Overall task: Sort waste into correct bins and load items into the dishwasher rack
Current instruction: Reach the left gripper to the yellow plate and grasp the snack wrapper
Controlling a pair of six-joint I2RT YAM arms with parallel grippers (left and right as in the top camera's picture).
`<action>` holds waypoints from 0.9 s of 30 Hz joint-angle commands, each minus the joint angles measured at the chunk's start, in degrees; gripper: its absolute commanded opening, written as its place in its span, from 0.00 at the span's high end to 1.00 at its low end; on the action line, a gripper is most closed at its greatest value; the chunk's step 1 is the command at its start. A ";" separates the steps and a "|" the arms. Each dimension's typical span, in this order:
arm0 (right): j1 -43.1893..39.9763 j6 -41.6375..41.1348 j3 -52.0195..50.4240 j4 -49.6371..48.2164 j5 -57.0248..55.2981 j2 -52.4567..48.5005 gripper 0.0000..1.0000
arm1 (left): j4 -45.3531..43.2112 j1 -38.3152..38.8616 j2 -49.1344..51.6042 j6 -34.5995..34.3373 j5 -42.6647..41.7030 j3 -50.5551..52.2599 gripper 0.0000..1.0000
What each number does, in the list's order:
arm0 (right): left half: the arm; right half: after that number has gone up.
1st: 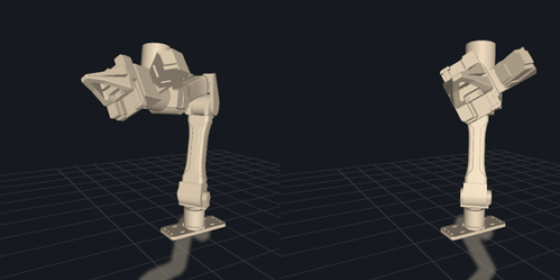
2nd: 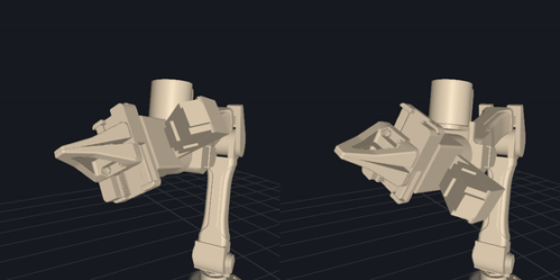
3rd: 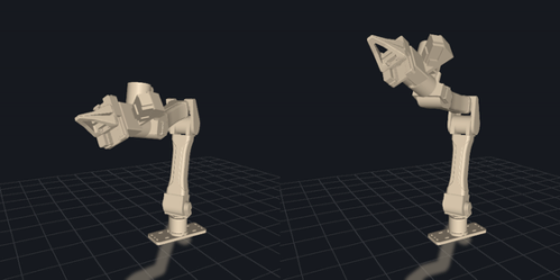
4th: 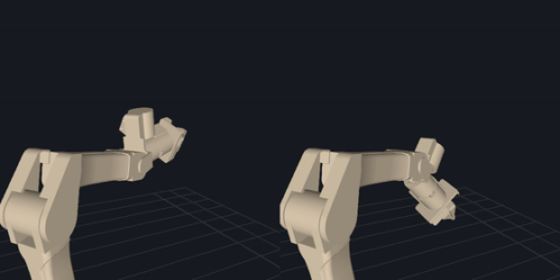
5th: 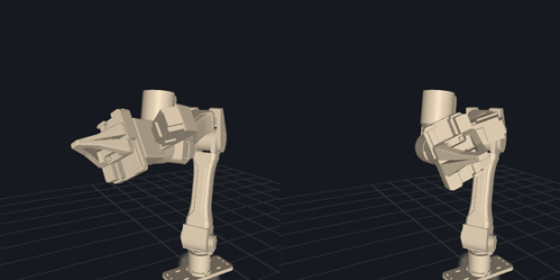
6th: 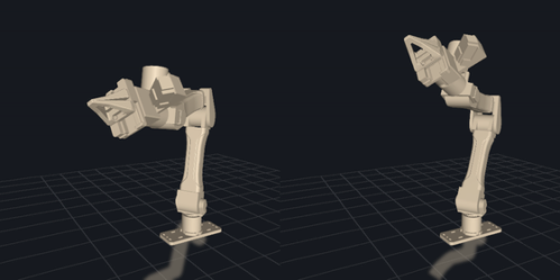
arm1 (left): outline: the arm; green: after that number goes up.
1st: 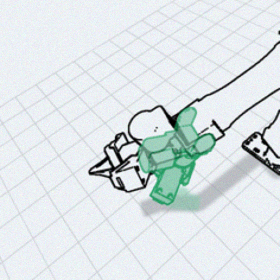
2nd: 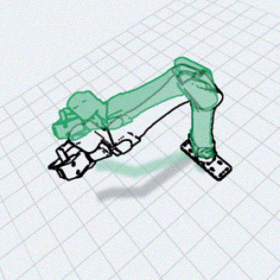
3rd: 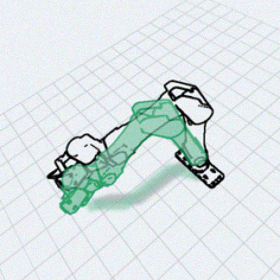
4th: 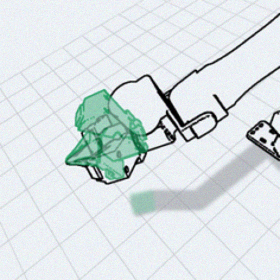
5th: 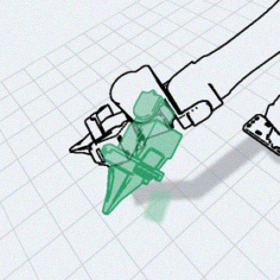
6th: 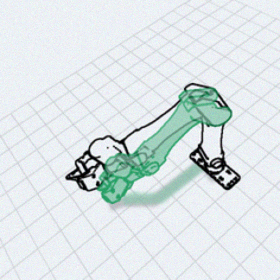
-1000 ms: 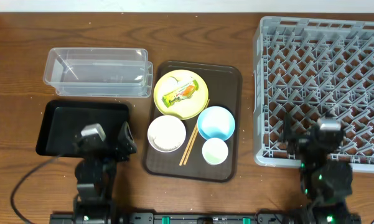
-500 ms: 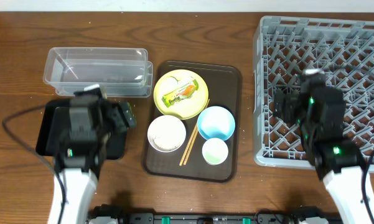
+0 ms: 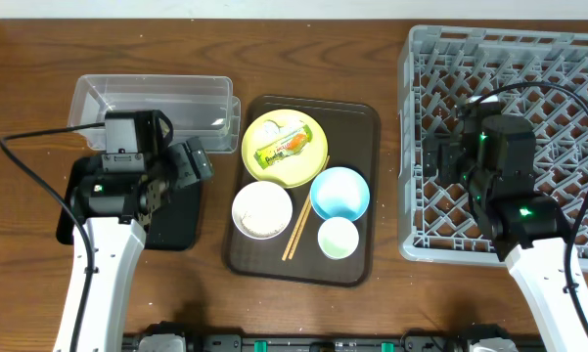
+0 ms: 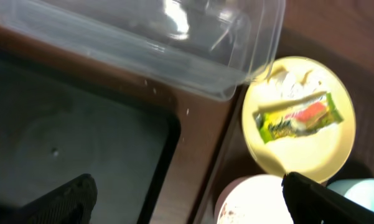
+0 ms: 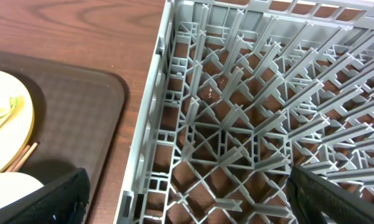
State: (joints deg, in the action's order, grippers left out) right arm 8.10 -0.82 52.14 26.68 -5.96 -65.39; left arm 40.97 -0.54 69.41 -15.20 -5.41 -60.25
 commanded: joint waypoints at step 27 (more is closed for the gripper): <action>-0.59 0.20 1.33 0.17 0.42 0.00 0.01 | -26.99 19.71 27.89 23.10 -0.37 -1.33 0.00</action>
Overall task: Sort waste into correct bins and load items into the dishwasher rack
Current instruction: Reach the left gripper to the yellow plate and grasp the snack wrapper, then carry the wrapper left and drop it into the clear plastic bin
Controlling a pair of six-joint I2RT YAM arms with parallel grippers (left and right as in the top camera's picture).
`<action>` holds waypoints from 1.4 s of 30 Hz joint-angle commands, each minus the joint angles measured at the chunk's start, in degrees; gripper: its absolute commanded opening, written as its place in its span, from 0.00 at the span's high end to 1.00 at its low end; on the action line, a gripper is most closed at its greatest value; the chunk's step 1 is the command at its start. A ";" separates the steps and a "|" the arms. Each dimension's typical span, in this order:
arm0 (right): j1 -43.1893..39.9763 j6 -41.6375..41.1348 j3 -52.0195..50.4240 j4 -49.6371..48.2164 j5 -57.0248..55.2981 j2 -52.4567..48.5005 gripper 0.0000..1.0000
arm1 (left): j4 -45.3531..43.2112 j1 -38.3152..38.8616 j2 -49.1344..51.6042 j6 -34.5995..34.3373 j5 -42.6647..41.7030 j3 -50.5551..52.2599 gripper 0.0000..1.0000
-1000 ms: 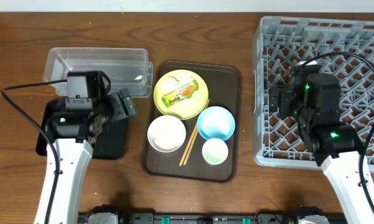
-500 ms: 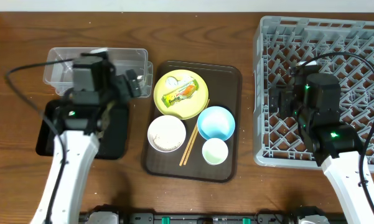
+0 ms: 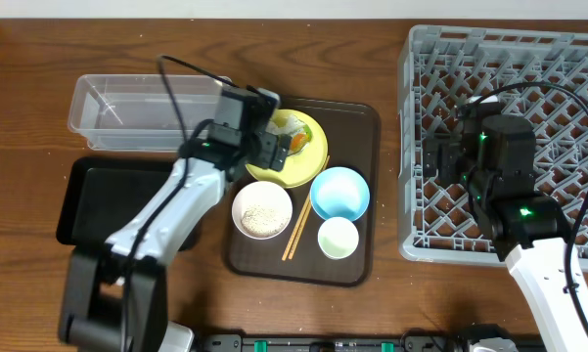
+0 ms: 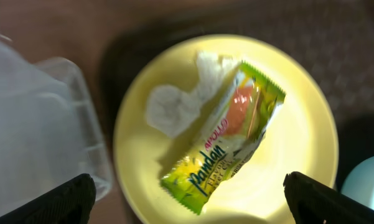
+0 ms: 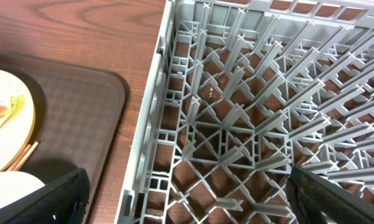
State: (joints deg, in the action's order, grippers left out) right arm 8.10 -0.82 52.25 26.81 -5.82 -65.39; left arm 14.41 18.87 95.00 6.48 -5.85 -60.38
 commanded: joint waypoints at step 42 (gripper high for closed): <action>-0.59 0.22 1.22 0.00 0.26 0.02 0.01 | -2.99 0.04 -2.12 0.09 0.52 -1.22 0.94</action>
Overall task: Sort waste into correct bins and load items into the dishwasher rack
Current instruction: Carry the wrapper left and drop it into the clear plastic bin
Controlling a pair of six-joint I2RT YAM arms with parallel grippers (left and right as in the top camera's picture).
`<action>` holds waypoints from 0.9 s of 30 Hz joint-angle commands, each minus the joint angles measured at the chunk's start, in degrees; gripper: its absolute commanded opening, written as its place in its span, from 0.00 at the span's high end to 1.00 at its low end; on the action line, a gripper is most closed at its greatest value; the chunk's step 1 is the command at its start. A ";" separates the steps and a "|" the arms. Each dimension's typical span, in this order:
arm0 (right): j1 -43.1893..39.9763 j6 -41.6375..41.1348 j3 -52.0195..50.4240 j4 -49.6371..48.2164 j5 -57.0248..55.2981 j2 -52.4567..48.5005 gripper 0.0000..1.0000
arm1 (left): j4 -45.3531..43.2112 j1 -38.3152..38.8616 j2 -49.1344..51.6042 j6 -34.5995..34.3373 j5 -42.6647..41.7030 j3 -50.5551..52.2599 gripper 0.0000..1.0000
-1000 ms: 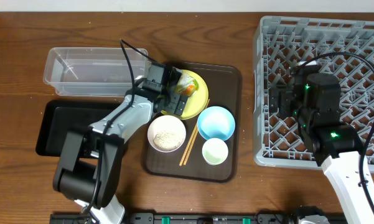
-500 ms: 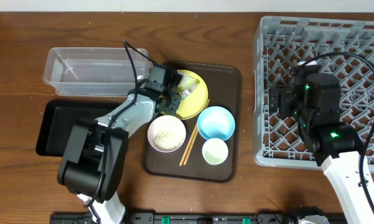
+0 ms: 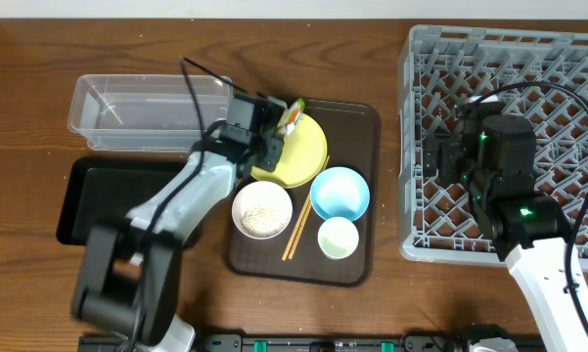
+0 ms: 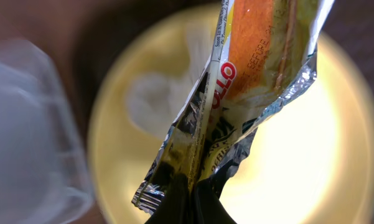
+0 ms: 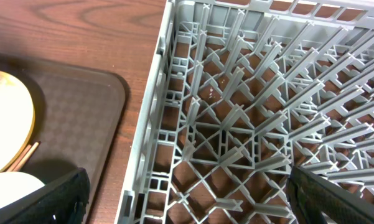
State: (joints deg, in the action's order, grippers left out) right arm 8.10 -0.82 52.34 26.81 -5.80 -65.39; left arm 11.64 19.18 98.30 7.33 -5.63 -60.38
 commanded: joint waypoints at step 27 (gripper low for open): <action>-0.59 0.22 1.14 0.00 0.26 0.02 0.01 | -4.26 -21.42 -6.29 -3.34 7.82 -1.20 0.50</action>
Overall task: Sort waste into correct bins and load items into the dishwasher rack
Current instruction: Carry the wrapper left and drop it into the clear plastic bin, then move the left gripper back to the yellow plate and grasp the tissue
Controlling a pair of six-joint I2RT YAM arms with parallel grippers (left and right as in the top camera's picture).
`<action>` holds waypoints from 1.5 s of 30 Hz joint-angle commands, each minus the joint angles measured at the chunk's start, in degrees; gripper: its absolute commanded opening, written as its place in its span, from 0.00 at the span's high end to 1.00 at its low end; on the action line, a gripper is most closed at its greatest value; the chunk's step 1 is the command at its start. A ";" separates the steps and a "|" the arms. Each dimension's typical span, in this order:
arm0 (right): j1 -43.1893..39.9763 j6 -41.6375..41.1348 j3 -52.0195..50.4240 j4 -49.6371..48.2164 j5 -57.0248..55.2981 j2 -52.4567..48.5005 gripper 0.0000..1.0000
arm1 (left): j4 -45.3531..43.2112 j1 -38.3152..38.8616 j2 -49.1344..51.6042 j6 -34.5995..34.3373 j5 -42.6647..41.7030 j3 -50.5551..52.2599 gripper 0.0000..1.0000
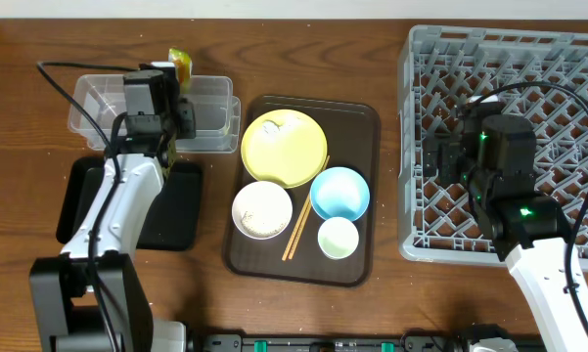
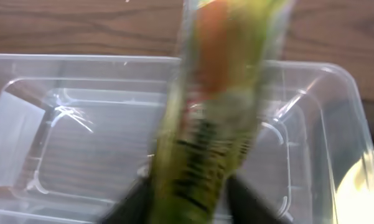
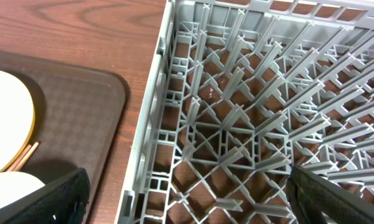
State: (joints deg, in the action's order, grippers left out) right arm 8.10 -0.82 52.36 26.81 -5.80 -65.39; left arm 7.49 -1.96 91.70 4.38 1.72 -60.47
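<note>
A green and yellow snack wrapper point(image 1: 179, 61) hangs blurred in my left gripper point(image 2: 196, 199), which is shut on the wrapper point(image 2: 224, 93). It is above the right part of the clear plastic bin point(image 1: 108, 112), whose inside point(image 2: 81, 143) holds nothing I can see. The yellow plate point(image 1: 285, 147) on the brown tray point(image 1: 357, 127) carries only a bit of white tissue point(image 1: 274, 124). My right gripper point(image 3: 193, 199) stands open over the left side of the grey dishwasher rack point(image 1: 567, 68).
A black bin point(image 1: 98, 210) lies in front of the clear one. On the tray are a white bowl of rice point(image 1: 262, 209), a blue bowl point(image 1: 339, 193), a small green cup point(image 1: 338, 238) and chopsticks point(image 1: 301, 223).
My left gripper, still shut on the wrapper, has moved left from above the yellow plate to above the clear bin. The right arm has not moved.
My left gripper was open over the black bin while the wrapper lay on the yellow plate. Then it was open right above the wrapper. Then it was shut on the wrapper, lifted off the plate. Now the wrapper hangs over the clear bin.
</note>
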 commanded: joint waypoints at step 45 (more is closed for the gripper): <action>-0.59 0.20 1.11 0.02 0.26 0.00 0.01 | 13.92 16.28 7.48 -0.13 -13.07 -22.03 0.18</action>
State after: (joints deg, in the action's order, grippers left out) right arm 8.10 -0.82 52.36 26.81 -5.80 -65.39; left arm 19.53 13.76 95.07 3.88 -11.25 -82.50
